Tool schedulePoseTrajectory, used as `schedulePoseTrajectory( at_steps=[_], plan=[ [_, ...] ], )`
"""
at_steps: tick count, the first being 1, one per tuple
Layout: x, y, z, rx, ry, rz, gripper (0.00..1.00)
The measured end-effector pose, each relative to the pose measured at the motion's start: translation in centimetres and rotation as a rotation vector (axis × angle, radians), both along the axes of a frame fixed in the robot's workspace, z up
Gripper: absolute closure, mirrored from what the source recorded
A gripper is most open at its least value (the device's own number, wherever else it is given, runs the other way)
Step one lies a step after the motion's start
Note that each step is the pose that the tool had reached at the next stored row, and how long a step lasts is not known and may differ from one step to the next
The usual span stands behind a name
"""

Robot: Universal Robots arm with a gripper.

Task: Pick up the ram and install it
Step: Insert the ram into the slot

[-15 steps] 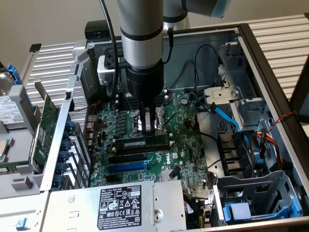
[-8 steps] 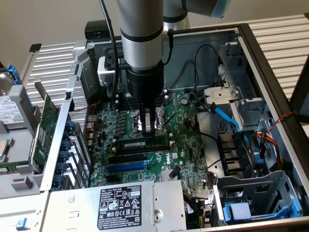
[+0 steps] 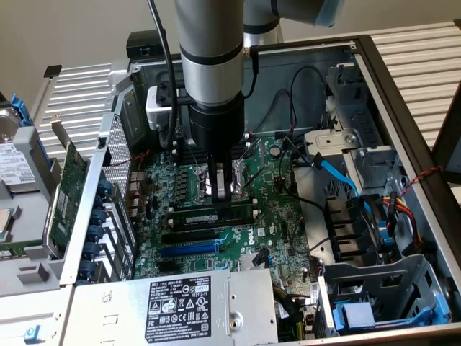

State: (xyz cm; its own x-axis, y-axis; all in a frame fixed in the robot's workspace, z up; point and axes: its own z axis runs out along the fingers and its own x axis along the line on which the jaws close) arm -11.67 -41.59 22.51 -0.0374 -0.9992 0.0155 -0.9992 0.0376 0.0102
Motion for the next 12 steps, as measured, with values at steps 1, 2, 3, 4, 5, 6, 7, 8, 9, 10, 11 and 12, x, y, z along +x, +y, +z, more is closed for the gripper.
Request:
schedulePoseTrajectory(
  at_steps=[1,2,3,4,5,6,7,8,9,10,11,12],
  plan=[
    [-0.03,0.00,0.04,0.0001,0.0000,0.000,0.79],
    [-0.06,0.00,0.08,0.0001,-0.0002,0.000,0.79],
    [-0.09,0.00,0.13,0.0002,-0.0002,0.000,0.79],
    [-0.12,0.00,0.18,0.0002,-0.0002,0.000,0.79],
    [-0.14,0.00,0.25,0.0001,-0.0002,0.000,0.79],
    [-0.17,0.00,0.31,0.0001,-0.0002,0.000,0.79],
    [-0.19,0.00,0.42,0.0001,-0.0002,0.000,0.79],
    [-0.20,0.00,0.53,0.0001,-0.0002,0.000,0.79],
    [-0.21,0.00,0.66,0.0001,-0.0002,0.000,0.79],
    [-0.21,0.00,0.81,0.0001,-0.0002,0.000,0.79],
    [-0.22,0.00,0.93,0.0002,-0.0002,0.000,0.79],
    [-0.23,0.00,1.03,0.0001,-0.0002,0.000,0.79]
  ],
)
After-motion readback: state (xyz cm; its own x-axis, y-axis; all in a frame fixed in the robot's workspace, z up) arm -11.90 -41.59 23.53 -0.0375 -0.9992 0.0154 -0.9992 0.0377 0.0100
